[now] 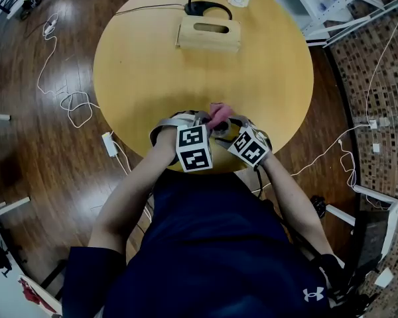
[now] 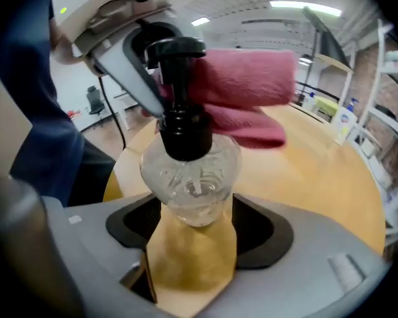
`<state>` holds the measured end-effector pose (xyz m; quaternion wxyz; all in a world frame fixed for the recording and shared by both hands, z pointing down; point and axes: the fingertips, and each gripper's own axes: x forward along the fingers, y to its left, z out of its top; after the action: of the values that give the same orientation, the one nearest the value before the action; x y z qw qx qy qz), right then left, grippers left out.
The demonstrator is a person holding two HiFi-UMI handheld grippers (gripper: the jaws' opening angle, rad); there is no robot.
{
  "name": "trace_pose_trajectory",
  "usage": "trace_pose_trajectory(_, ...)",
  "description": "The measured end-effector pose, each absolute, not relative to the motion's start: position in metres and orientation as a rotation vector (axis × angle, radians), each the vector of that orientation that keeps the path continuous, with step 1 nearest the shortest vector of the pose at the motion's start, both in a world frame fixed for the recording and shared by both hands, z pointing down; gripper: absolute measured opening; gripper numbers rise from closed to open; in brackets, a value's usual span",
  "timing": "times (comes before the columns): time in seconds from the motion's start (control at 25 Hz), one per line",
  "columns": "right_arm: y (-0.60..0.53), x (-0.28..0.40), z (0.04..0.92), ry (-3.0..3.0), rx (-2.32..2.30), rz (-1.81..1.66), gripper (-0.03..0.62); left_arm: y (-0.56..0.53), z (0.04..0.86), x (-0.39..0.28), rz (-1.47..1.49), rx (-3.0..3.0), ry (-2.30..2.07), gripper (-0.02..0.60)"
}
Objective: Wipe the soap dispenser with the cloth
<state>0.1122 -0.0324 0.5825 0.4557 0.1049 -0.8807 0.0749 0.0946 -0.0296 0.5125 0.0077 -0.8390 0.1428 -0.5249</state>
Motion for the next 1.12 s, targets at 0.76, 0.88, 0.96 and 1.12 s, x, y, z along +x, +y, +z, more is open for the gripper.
trace_pose_trajectory(0.76, -0.033, 0.095, 0.563, -2.219, 0.188, 0.008, 0.345, -0.063, 0.488, 0.058, -1.601, -2.74, 0.714, 0.067)
trace_pose_trajectory(0.88, -0.028, 0.091, 0.564, -2.186, -0.01, -0.07, 0.347, -0.062, 0.498, 0.082, -1.595, -2.745, 0.594, 0.067)
trace_pose_trajectory(0.96, -0.028, 0.091, 0.564, -2.183, 0.002, -0.057, 0.35, -0.044, 0.508, 0.09, -1.645, -2.744, 0.487, 0.067)
trace_pose_trajectory(1.12, -0.031, 0.106, 0.552, -2.248, 0.29, 0.082, 0.391, -0.016, 0.51, 0.087, -1.69, -2.691, 0.412, 0.067)
